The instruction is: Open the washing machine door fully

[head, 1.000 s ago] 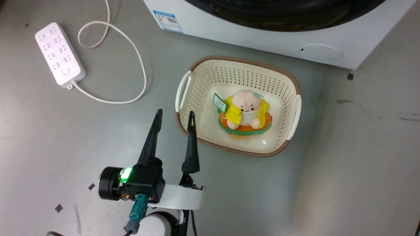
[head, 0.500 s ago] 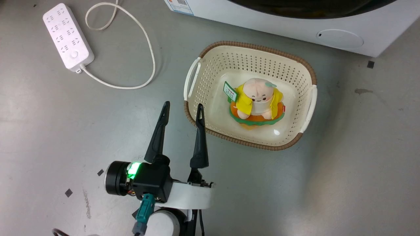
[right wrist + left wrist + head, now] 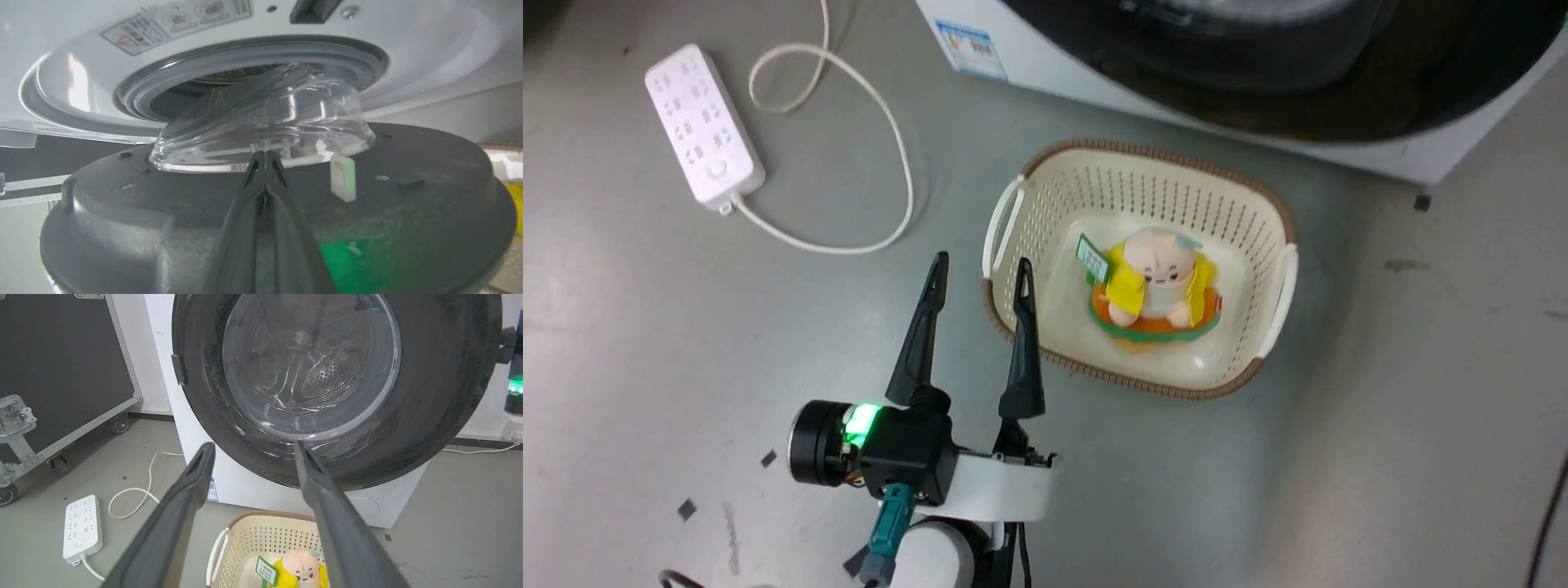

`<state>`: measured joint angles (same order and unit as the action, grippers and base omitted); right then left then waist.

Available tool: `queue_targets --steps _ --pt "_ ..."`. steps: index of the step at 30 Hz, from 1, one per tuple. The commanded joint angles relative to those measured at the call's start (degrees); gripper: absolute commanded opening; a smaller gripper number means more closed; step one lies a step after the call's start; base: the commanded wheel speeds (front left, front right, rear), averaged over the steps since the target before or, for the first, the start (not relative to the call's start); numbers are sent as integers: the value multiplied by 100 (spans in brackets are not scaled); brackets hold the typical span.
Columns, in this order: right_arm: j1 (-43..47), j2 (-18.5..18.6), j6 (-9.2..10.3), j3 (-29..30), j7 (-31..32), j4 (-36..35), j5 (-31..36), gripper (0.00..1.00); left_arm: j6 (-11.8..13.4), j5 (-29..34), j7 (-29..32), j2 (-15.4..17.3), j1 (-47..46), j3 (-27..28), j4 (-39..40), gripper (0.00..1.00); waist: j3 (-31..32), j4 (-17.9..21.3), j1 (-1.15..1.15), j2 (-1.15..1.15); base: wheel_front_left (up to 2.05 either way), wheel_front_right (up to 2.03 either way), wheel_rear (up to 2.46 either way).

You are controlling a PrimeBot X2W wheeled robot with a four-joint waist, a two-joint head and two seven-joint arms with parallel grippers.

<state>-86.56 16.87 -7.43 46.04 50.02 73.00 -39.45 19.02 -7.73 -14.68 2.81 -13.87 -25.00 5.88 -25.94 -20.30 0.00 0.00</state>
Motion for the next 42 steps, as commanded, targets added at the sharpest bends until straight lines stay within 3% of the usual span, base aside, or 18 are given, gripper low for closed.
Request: queue_targets --steps 1,5,13,19,25,30,37,42 --pt "209 -89 -6 -3 50 10 -41 0 -17 9 -32 7 81 15 -22 100 247 82 0 0 0 0 0" --pt "838 -325 -6 -29 177 -215 -167 0 -134 50 -32 7 266 65 -158 100 651 167 0 0 0 0 0" --pt "1886 -1190 -6 -317 727 -988 -454 0 -393 132 -32 7 644 280 -363 100 1199 324 0 0 0 0 0" --pt "2605 -1392 -6 -740 1248 -1369 -922 0 -566 99 -32 7 903 378 -491 100 1535 318 0 0 0 0 0" --pt "2956 -1397 -6 -2201 1502 -1127 -2366 0 -749 -127 -32 7 1164 512 -652 100 1694 285 0 0 0 0 0" --pt "3530 -1398 -6 -3796 1387 -1486 -3900 0 -840 -139 -32 7 1269 570 -736 100 1764 206 0 0 0 0 0" --pt "4444 -1398 -6 -5862 431 -2498 -5470 0 -842 -210 -32 7 1262 582 -730 100 1714 125 0 0 0 0 0" --pt "4656 -1399 -6 -6533 -346 -2935 -5811 0 -820 -256 -32 7 1268 615 -711 100 1722 162 0 0 0 0 0"
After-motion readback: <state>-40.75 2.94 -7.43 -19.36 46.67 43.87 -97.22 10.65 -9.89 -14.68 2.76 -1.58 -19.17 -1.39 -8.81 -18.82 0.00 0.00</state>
